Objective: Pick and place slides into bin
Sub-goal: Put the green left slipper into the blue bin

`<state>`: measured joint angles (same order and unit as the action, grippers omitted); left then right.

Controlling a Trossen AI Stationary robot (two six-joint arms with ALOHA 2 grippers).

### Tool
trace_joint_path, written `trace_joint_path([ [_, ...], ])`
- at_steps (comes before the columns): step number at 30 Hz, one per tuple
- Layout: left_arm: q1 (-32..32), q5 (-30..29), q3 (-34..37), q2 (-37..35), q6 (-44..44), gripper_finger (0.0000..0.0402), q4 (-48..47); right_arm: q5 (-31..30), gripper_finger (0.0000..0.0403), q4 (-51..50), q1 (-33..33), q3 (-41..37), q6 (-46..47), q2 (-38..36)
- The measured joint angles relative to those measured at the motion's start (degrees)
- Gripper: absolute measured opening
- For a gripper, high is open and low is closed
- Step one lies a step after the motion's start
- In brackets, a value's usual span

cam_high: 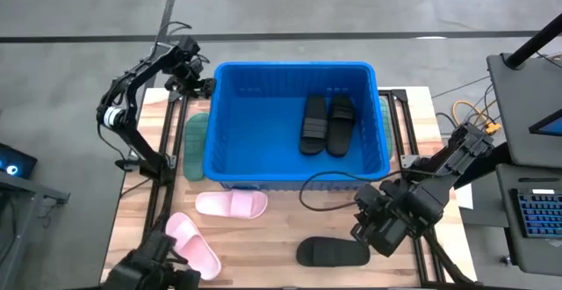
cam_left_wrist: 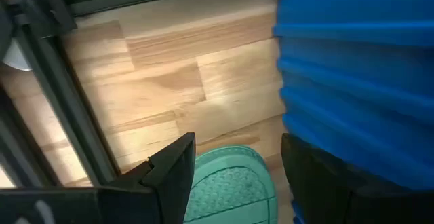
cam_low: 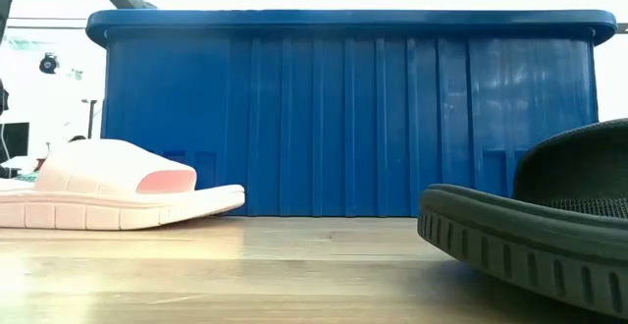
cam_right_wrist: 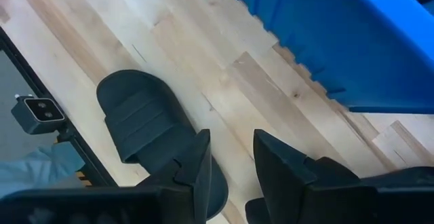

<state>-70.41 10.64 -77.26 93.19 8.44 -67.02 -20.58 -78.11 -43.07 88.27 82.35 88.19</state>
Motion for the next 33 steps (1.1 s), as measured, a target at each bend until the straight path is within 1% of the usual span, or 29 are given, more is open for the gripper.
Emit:
trace_joint_path([
  [6, 0.0, -0.6, 0.4, 2.9, 0.0, 0.0203, -0.4, 0.0, 0.0104, 0.2, 1.5, 0.0, -0.5, -1.0],
  [9, 0.0, -2.2, 0.6, 3.1, 1.1, 0.0203, 2.2, 0.1, 0.0107, 0.4, 2.2, 0.0, -1.7, -1.3],
  [12, -0.7, 2.3, 0.3, 1.0, -0.1, 0.0203, 6.0, 0.2, 0.0109, 0.4, 2.6, 0.0, -2.1, -1.5],
  [14, -1.1, 2.3, -0.1, -0.5, -2.5, 0.0203, 8.5, 0.2, 0.0108, 0.5, 2.7, 0.0, -2.3, -1.6],
  [17, -1.4, 4.0, -1.3, -4.1, -5.2, 0.0203, 9.2, 0.2, 0.0104, 0.5, 2.8, 0.0, -3.0, -1.6],
  [19, -1.5, 4.3, -2.1, -6.2, -9.0, 0.0203, 9.4, 0.2, 0.0102, 0.5, 3.0, 0.0, -3.9, -1.6],
  [20, -1.5, 4.3, -2.3, -7.1, -12.7, 0.0203, 9.2, 0.2, 0.0102, 0.5, 3.1, 0.0, -4.3, -1.6],
  [24, -0.3, 4.3, -2.3, -11.7, -33.4, 0.0202, 3.8, 0.1, 0.0105, 0.5, 3.9, -0.1, -6.0, -1.6],
  [25, 0.1, 4.1, -1.8, -12.9, -38.0, 0.0202, 2.8, 0.1, 0.0105, 0.6, 4.1, -0.1, -6.4, -1.6],
  [26, 0.8, 4.9, -1.4, -13.8, -40.6, 0.0202, 2.1, 0.1, 0.0105, 0.6, 4.3, -0.1, -6.9, -1.6],
  [28, 1.9, 4.5, -0.5, -15.2, -43.4, 0.0202, 1.9, 0.0, 0.0103, 0.8, 4.6, -0.1, -7.7, -1.6],
  [30, 3.3, 3.1, 0.4, -16.0, -44.5, 0.0202, -0.8, 0.1, 0.0101, 0.9, 5.0, -0.1, -8.3, -1.6],
  [31, 3.9, 1.9, 1.0, -16.2, -45.4, 0.0202, -3.0, 0.2, 0.0101, 0.9, 5.2, -0.1, -8.6, -1.6],
  [33, 4.9, -2.9, 2.7, -16.6, -46.6, 0.0202, -6.9, 0.8, 0.0101, 0.9, 5.5, -0.1, -9.2, -1.6],
])
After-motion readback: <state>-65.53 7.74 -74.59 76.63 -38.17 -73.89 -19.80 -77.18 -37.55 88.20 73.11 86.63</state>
